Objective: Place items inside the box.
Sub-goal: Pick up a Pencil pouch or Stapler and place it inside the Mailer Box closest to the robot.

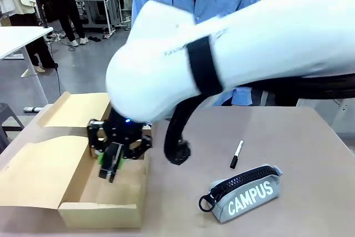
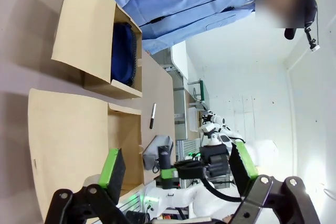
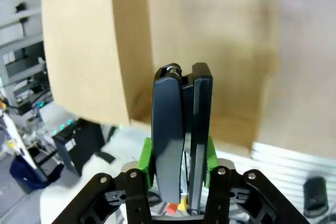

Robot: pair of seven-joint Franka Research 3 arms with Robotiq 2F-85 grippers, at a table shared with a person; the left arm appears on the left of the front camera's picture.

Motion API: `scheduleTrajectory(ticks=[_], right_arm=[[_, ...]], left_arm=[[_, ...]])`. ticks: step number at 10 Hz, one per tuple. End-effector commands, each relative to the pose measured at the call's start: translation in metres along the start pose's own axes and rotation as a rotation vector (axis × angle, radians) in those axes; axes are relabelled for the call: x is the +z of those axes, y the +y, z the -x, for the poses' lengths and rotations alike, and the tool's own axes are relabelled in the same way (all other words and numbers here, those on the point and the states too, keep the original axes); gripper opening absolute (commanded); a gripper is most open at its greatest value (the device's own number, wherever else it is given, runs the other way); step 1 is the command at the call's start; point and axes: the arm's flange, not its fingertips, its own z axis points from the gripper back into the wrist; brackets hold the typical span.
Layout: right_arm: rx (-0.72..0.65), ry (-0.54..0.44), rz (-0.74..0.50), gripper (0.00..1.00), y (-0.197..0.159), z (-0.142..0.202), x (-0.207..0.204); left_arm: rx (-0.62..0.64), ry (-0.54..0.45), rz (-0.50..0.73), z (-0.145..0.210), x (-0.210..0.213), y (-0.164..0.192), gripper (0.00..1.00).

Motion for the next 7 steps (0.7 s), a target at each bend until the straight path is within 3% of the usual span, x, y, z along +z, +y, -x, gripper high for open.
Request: scheduleTrajectory(ticks=[1, 2, 3, 7], right_arm=[[0.019, -0.065, 0.065, 0.42, 0.030, -0.024, -0.027], [0.014, -0.042, 0.108, 0.42, 0.015, -0.022, -0.005], [0.029, -0.019, 0.011, 0.42, 0.007, -0.012, -0.023], [-0.021, -0.065, 0.058, 0.42, 0.021, -0.044, -0.055]], left_arm=[[-0.020, -0.008, 0.020, 0.001, 0.000, -0.001, 1.00], [-0.020, -0.008, 0.020, 0.001, 0.000, -0.001, 1.00], [-0.020, -0.008, 0.020, 0.001, 0.000, -0.001, 1.00], [-0.020, -0.008, 0.020, 0.001, 0.000, -0.001, 1.00]])
